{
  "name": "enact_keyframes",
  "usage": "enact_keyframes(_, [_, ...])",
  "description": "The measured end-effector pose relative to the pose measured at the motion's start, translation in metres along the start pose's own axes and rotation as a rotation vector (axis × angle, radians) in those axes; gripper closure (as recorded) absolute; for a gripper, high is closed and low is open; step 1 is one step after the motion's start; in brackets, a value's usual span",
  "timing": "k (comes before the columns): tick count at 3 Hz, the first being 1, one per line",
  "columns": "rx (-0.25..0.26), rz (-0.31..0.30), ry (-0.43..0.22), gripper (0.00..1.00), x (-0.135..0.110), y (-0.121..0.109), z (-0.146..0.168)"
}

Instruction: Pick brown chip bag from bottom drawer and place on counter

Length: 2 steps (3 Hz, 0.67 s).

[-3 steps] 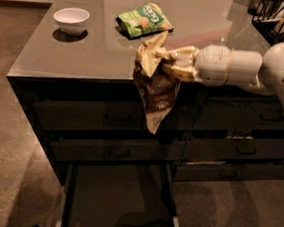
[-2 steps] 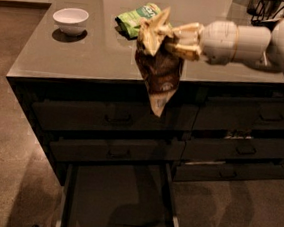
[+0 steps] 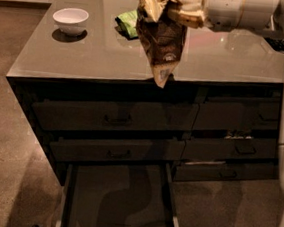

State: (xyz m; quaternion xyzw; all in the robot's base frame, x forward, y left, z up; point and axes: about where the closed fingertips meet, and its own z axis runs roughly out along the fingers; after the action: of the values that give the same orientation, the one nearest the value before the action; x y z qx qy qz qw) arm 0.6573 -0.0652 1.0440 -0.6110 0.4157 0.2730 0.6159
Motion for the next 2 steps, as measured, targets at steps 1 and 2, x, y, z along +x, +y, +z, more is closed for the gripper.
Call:
enact_keyframes(1, [-0.01, -0.045, 0.003, 1.0, -0.001, -0.017, 0.01])
enact_keyframes(2, [-0.065, -0.082, 0.034, 1.0, 0.029, -0.018, 0.026])
